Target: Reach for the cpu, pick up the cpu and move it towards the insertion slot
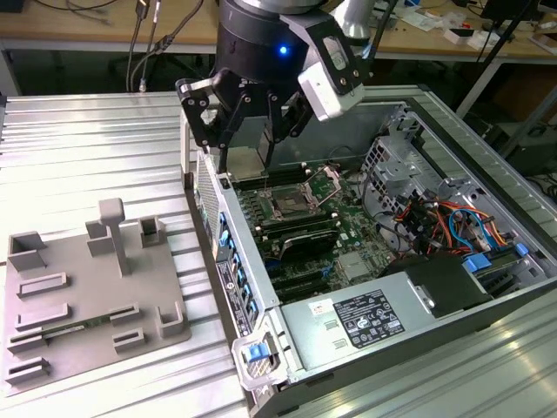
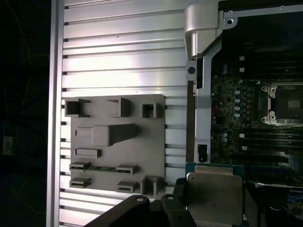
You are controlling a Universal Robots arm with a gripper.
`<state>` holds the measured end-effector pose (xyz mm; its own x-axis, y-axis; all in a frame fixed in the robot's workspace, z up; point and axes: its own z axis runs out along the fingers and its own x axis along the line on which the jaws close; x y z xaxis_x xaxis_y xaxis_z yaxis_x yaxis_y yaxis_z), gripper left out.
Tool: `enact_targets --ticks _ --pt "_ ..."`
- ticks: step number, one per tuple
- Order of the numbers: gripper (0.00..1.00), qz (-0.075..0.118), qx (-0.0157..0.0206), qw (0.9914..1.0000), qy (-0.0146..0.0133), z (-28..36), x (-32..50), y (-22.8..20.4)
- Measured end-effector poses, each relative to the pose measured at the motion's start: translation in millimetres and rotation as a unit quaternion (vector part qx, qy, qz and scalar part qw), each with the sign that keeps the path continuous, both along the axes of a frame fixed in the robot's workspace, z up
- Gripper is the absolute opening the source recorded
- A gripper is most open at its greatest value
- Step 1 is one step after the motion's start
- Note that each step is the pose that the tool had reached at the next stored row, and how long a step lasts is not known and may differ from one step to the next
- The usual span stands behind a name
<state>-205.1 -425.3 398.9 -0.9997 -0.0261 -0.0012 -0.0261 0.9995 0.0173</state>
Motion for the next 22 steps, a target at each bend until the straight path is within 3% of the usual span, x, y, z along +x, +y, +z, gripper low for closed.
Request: enact_targets --ticks 22 --pt "0.55 -0.004 0.0 0.99999 0.0 -1.0 49.0 0.2"
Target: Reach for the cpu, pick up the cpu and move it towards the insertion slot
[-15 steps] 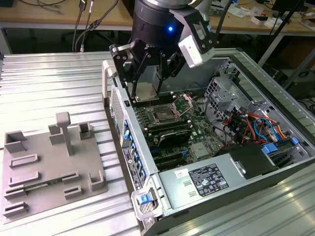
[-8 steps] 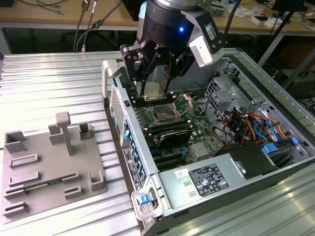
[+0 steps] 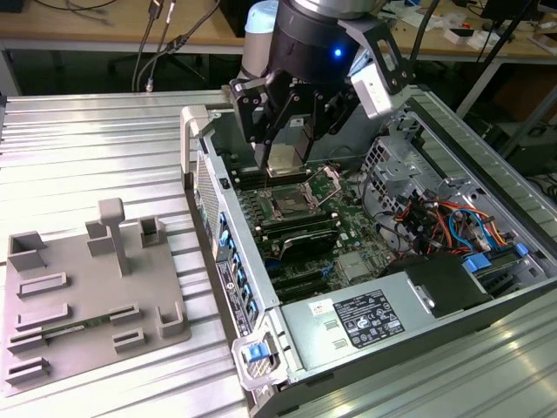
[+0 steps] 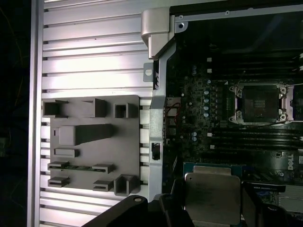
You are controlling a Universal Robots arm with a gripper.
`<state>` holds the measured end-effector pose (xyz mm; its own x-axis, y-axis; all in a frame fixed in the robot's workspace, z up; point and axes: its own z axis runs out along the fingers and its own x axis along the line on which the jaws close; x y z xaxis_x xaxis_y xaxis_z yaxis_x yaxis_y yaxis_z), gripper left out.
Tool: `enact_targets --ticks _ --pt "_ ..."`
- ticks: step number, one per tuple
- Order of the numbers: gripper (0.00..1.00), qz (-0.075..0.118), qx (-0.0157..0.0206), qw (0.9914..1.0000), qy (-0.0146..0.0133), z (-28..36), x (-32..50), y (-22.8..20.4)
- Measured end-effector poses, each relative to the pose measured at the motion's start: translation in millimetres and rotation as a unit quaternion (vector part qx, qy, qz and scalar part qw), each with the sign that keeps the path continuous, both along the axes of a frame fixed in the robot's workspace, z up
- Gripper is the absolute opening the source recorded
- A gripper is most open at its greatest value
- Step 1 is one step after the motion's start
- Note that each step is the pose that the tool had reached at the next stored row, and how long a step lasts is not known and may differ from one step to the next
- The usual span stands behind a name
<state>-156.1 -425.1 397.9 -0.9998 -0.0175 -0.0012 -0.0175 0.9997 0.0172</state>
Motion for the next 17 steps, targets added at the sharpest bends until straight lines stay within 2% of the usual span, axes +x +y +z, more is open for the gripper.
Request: enact_targets --ticks 17 --pt "0.55 -0.005 0.0 0.99999 0.0 -1.3 33.3 0.4"
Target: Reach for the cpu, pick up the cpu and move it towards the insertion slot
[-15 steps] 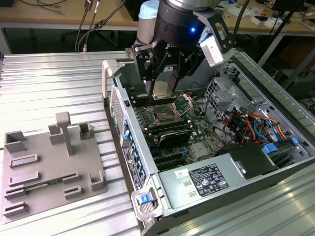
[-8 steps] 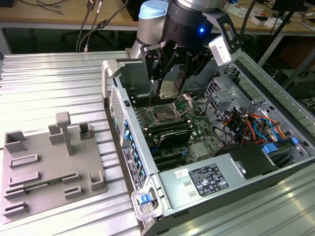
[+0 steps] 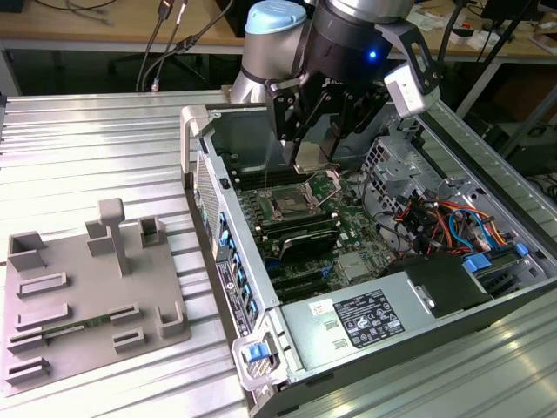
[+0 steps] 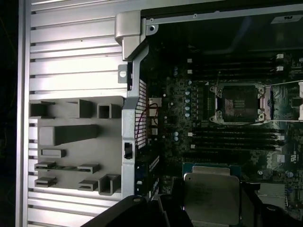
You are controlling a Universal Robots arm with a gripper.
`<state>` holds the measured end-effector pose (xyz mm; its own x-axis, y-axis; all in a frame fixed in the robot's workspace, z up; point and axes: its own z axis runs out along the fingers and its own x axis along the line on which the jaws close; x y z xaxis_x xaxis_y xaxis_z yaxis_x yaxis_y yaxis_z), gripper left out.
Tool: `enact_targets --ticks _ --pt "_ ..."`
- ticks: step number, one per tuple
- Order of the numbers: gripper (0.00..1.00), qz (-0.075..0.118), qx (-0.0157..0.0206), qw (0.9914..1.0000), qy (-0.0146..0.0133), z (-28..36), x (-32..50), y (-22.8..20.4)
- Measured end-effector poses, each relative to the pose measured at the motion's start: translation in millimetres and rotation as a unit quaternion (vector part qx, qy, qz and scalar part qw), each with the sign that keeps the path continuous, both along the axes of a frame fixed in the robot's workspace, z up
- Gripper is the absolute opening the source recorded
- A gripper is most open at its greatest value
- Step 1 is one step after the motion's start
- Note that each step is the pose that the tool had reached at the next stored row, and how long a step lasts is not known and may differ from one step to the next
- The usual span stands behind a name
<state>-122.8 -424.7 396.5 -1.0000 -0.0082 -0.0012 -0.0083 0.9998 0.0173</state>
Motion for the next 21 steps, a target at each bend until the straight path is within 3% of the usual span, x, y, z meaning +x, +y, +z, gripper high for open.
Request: enact_targets --ticks 3,14,21 --pt "0.55 -0.002 0.0 1.0 0.0 -0.4 7.5 1.0" --pt "0.55 -0.007 -0.0005 0.99998 0.0 -1.0 22.5 5.2" --pt "0.55 -0.011 -0.0005 0.99994 0.0 -3.4 36.1 16.1"
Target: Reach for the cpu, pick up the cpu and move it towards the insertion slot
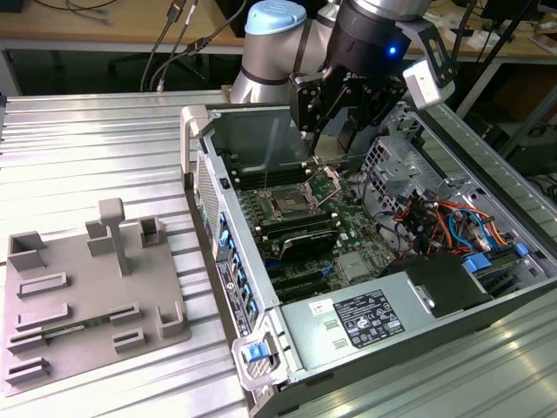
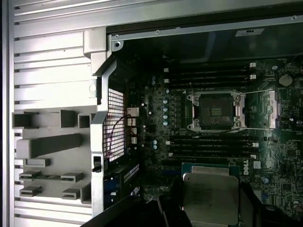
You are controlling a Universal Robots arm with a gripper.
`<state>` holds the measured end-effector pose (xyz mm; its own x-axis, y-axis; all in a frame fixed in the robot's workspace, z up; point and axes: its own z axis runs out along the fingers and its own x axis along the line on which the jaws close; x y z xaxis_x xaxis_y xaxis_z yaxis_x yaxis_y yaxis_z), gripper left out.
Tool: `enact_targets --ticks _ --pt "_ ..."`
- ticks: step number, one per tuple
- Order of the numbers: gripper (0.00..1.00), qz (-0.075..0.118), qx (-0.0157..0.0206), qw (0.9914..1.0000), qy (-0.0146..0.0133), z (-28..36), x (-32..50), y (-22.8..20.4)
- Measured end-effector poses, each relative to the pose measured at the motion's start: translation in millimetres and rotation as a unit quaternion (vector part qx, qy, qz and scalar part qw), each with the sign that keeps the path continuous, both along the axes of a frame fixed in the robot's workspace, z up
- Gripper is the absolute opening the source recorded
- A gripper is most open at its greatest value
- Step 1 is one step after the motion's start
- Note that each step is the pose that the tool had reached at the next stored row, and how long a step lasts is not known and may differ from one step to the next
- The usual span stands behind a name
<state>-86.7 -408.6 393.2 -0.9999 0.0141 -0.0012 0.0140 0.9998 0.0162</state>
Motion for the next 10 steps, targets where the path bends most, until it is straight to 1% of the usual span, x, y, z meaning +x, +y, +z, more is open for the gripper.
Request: enact_targets --ticks 3,10 --pt "0.55 -0.002 0.0 1.0 0.0 -1.7 4.5 3.2" --pt "0.55 -0.004 0.0 0.99999 0.0 -3.3 11.2 5.9"
